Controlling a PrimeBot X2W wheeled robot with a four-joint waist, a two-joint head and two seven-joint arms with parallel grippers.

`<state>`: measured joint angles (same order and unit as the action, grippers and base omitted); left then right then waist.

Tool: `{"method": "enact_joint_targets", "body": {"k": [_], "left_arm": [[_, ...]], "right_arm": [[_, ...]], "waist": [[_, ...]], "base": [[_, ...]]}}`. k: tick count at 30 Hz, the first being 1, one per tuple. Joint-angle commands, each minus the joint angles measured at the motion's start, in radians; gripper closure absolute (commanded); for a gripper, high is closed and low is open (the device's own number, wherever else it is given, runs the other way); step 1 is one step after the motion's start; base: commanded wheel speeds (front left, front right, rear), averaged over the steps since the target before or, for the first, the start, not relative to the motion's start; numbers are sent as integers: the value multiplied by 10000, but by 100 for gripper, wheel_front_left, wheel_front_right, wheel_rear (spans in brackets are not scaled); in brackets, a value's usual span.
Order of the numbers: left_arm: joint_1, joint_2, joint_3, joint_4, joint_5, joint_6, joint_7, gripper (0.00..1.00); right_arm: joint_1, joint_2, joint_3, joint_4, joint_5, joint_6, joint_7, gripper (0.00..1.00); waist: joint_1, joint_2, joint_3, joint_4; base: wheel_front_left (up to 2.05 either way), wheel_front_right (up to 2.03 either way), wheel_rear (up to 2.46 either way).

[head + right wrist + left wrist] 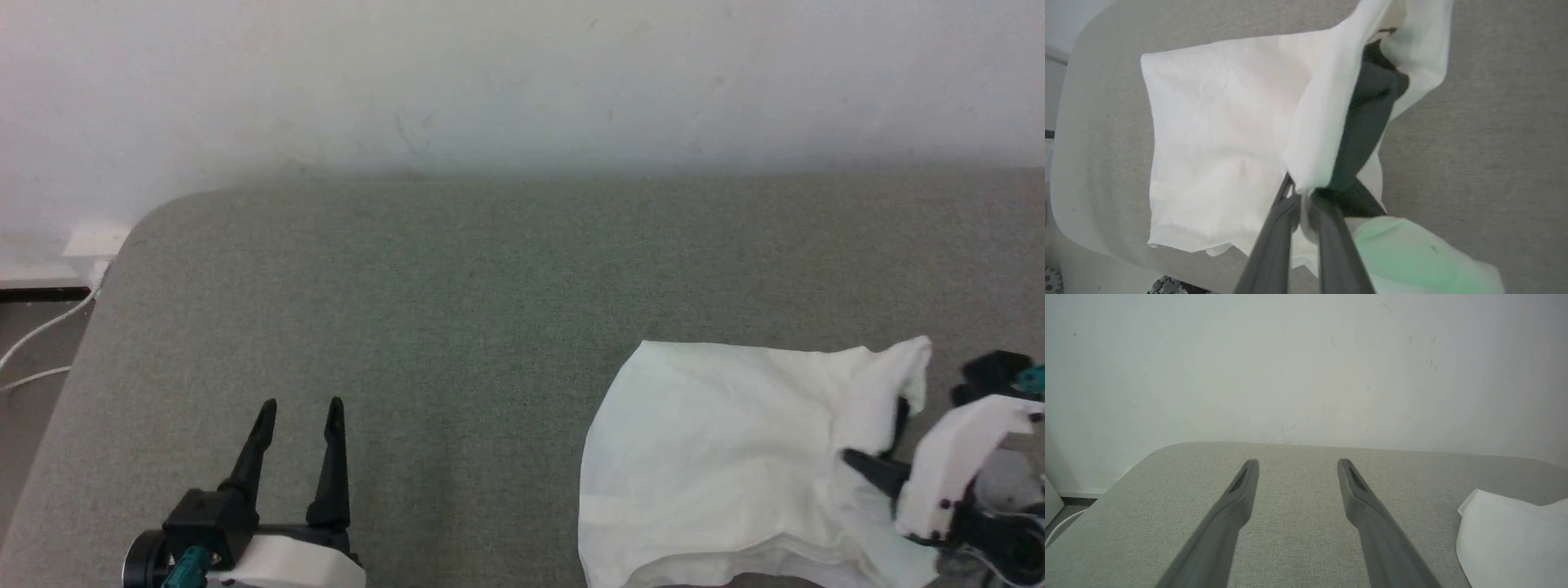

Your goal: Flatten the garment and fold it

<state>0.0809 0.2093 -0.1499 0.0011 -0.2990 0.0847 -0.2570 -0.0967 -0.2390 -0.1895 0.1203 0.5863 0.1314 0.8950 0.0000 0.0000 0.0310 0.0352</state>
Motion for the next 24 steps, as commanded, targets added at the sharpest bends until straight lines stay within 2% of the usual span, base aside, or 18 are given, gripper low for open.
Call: {"method": "enact_joint_targets", "body": {"k": [1,5,9,13,15,16,19,20,21,22,23,24], "left_arm": [[-58,5,-19,41,-28,51,-46,0],[-177,-3,-79,94,-32,23,-46,0],[-299,-7,-125,150,-37,-9,-46,0],[-460,-34,-171,216,-40,-49,-46,0],[-532,-67,-214,256,-36,-76,-46,0],[-532,-67,-214,256,-36,-76,-46,0],[-619,-129,-252,319,-34,-103,-47,0],[-630,-142,-251,338,-31,-106,-47,0],[-637,-153,-250,353,-28,-114,-47,0],[-643,-166,-244,370,-27,-118,-47,0],[-649,-177,-238,391,-26,-124,-47,0],[-657,-187,-230,405,-24,-132,-47,0]], "right_arm": [[-127,444,380,-346,380,-7,377,100],[-79,1085,1449,-1082,988,-7,1004,100],[-242,1447,2458,-1008,1275,-7,873,100],[-643,1703,3223,-212,1344,-7,-82,100],[-942,1772,3456,325,1119,-7,-814,100],[-942,1772,3456,325,1119,-7,-814,100],[-1258,1842,3706,1352,1036,-7,-1568,100],[-1355,1854,3827,1678,993,-7,-1743,90],[-1451,1862,3978,1986,861,-7,-1928,64],[-1528,1866,4121,2276,727,-7,-2118,6],[-1583,1871,4263,2553,662,-7,-2259,0],[-1639,1874,4444,2755,637,-7,-2394,0]], "waist": [[0,0,39,17],[0,0,83,121],[0,0,171,291],[0,0,280,508],[0,0,346,625],[0,0,346,625],[0,0,411,755],[0,0,427,775],[0,0,443,795],[0,0,465,812],[0,0,480,825],[0,0,498,833]], "base": [[0,0,0],[0,0,0],[0,0,0],[0,0,0],[0,0,0],[0,0,0],[0,0,0],[0,0,0],[0,0,0],[0,0,0],[0,0,0],[0,0,0]]}}
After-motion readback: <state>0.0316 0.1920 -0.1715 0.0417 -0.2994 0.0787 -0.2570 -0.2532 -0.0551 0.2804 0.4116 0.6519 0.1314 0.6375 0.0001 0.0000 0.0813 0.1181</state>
